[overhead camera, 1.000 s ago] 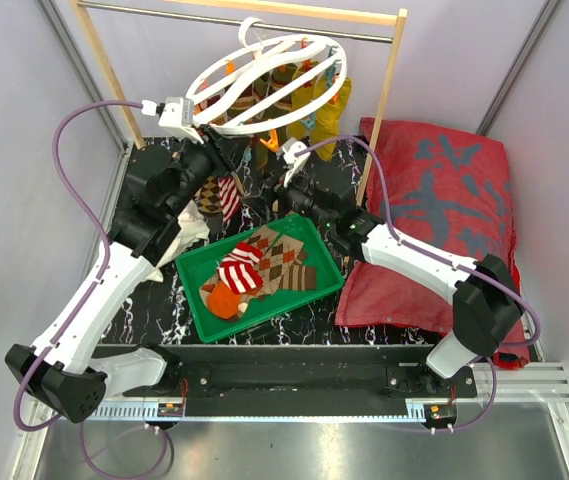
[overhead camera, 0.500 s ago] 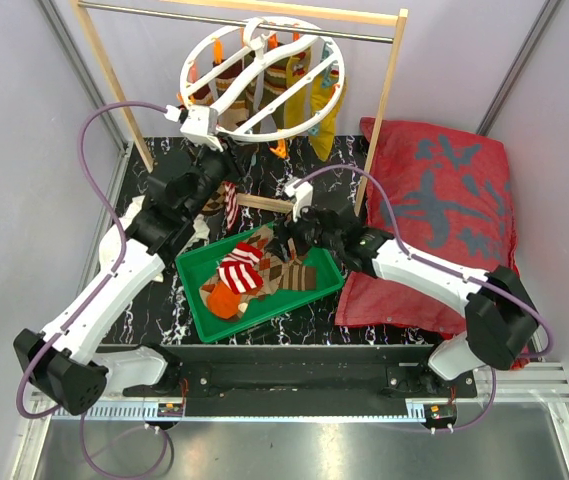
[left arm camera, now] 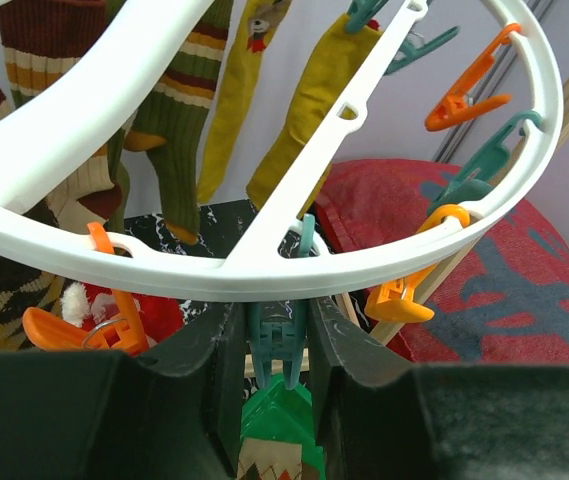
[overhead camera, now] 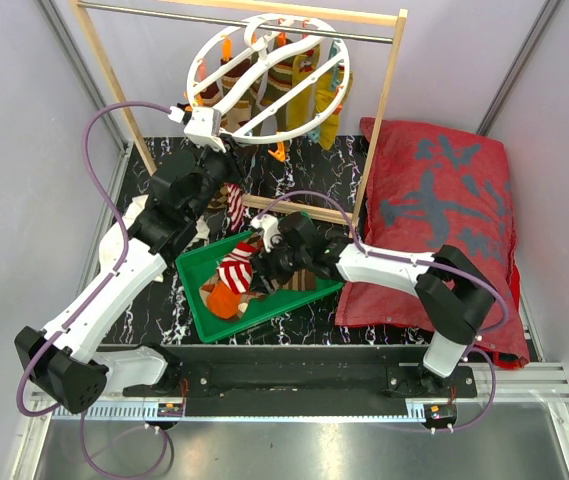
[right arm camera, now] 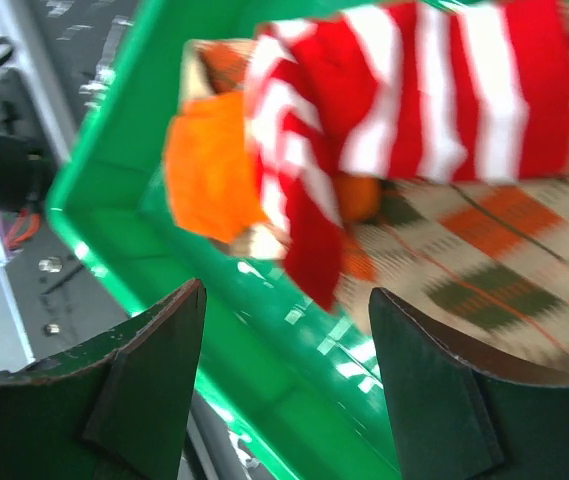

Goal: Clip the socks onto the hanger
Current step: Pick up the sock from the bin.

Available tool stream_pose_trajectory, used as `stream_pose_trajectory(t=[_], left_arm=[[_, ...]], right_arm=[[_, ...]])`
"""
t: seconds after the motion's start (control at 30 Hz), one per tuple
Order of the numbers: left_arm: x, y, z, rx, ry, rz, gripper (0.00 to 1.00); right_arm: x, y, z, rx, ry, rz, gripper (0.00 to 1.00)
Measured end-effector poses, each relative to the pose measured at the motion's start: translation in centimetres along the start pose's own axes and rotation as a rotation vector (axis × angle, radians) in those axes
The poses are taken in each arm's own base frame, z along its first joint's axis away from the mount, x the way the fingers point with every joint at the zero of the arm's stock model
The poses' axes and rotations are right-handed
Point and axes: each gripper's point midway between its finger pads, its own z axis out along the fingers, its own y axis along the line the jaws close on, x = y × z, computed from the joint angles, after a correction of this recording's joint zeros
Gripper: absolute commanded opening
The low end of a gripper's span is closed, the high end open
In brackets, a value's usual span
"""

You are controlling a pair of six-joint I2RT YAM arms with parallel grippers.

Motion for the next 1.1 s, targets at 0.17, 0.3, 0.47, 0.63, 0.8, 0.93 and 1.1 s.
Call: stream_pose_trajectory(t=[0.17,0.3,0.47,0.63,0.8,0.93,1.1], left_arm=[[0.0,0.0,-0.1,-0.001,0.005,0.0,0.0],[-0.1,-0.1,-0.1,-0.001,0.007,-0.001,0.0],[-0.4,-0.2,-0.2,-0.002,0.013,-0.008,0.0],[-0.8,-0.3,-0.3,-0.002,0.018,-0.021,0.0],[-1.1,-0.4,-0.4,-0.005,0.017,-0.032,0.0],[-0.9,-0.4,-0.5,-0.006,0.023,-0.033,0.0],[-0.8,-0.4,-0.5,-0.007,0.027,-0.037,0.0]], right_arm=[[-1.3,2.1,1.2,-0.058,-0.019,-0.034,0.35],[-2.6,2.2,1.5,-0.055,-0.044,-0.054,0.0],[-5.4,3.1,0.8,-0.065,-0.095,-0.088,0.0],[-10.1,5.5,-2.6,-0.091,-0.222,-0.145,0.0],[-14.7,7.4,-8.0,-0.056,-0.4,-0.206,0.0],[-15.3,5.6,-11.1,0.038,-0.489,-0.175,0.0],[-9.2,-2.5,-11.6,0.256,-0.388,0.017,0.02]])
